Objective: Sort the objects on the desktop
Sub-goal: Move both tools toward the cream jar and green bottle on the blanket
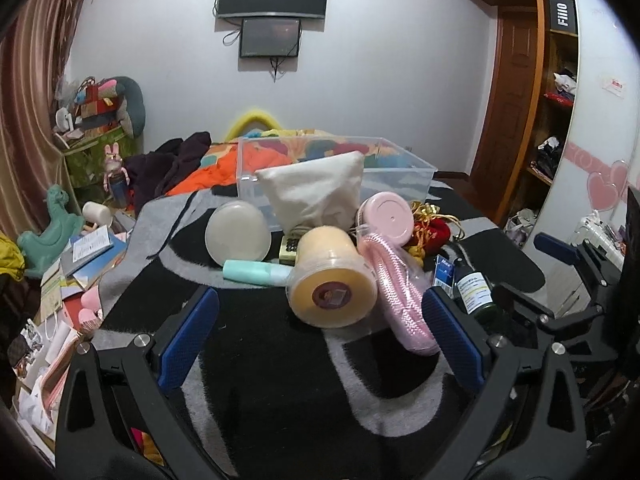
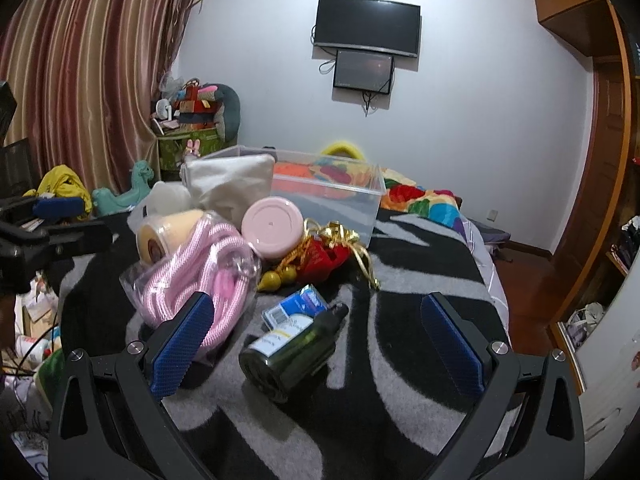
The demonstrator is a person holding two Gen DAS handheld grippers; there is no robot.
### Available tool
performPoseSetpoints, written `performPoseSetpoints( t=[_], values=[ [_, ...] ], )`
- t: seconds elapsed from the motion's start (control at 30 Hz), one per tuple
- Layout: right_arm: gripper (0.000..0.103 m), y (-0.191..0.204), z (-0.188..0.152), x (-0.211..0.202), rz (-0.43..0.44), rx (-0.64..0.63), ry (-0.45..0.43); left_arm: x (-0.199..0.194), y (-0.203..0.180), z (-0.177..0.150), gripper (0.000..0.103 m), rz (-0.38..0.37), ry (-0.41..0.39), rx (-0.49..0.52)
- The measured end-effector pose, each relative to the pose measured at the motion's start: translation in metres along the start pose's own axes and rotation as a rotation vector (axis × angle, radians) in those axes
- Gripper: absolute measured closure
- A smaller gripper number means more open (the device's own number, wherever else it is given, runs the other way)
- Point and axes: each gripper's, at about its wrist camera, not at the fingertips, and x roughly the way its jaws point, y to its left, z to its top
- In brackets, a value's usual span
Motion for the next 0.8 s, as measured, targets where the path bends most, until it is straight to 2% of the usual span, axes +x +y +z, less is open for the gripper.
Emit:
performPoseSetpoints(
  t=[0.1,0.17,0.2,0.33,0.47,0.6,0.8],
  values=[
    [0.0,-0.002,-0.005,0.003,0.006,0.009,0.025,0.011,0.001,-0.001,0.003,0.019,0.019,-0.006],
    [0.0,-0.005,-0.009,0.008,0.035,0.038,0.059,0.022,0.001,-0.004,0.023,0.028,0.053,-0.008],
    [0.0,-0.007,-0.011,0.01,0.052,0.054,0.076,0.029,0.001,-0.006,0.026,0.027,0.082,-0.011],
    [0.0,-0.014,-0.018,0.022,0.105,0.128,0.128,0.044,0.001,-0.015,0.026,0.007,0.128,-0.049],
    [0.002,-0.013,-0.022,0.03,0.142,0.158,0.161,0.05,-0.001,-0.018,0.026,0.02,0.125,-0.065],
    [0.012,-0.008,-0.025,0.037,0.168,0.174,0.188,0.057,-0.005,-0.013,0.026,0.014,0.126,-0.076],
    [0.025,-0.014,-0.027,0.04,0.159,0.212,0.196,0.07,-0.015,-0.007,0.026,0.059,0.111,-0.06]
  ],
)
